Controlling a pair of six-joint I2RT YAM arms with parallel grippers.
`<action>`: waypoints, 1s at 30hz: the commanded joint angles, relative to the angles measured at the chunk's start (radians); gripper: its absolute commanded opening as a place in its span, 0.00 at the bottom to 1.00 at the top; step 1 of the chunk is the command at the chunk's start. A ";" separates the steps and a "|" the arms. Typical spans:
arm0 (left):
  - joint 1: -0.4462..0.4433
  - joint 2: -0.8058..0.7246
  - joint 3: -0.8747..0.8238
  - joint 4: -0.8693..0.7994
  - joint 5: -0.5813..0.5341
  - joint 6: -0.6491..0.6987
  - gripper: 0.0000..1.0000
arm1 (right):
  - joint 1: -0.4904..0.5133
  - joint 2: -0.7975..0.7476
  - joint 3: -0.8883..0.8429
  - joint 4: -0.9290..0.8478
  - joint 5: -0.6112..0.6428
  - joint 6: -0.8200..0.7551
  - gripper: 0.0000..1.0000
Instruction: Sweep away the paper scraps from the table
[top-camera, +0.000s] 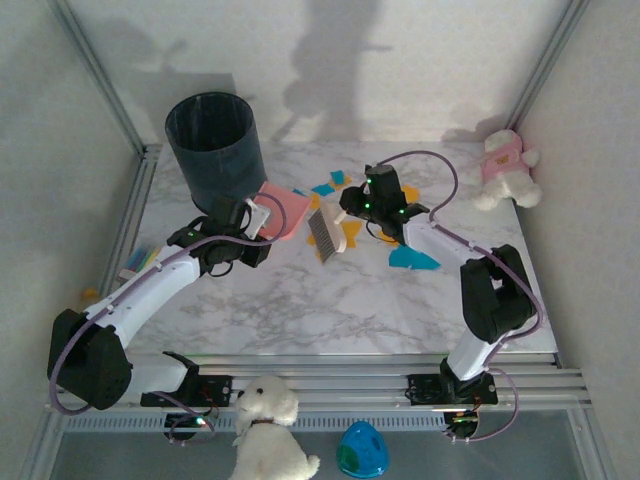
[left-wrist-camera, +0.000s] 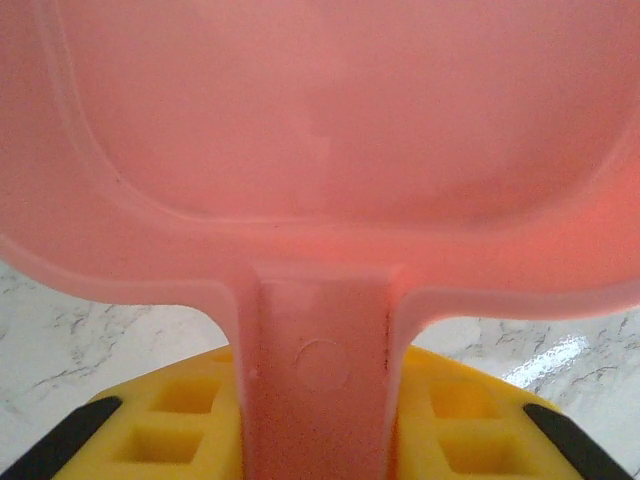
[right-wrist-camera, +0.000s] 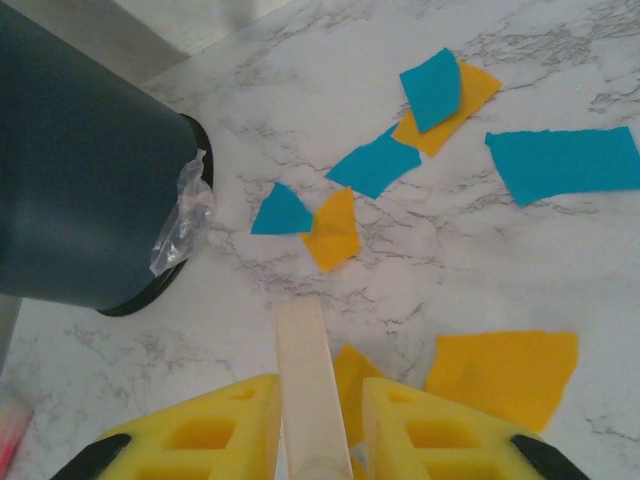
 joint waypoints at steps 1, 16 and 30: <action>-0.010 0.007 -0.015 0.011 0.006 0.019 0.00 | -0.007 0.008 0.044 0.032 0.025 0.024 0.00; -0.010 0.013 -0.017 0.011 0.002 0.019 0.00 | 0.007 -0.037 0.033 -0.249 0.168 -0.059 0.00; -0.012 0.018 -0.018 0.008 0.004 0.019 0.00 | 0.077 -0.173 0.021 -0.376 0.267 -0.117 0.00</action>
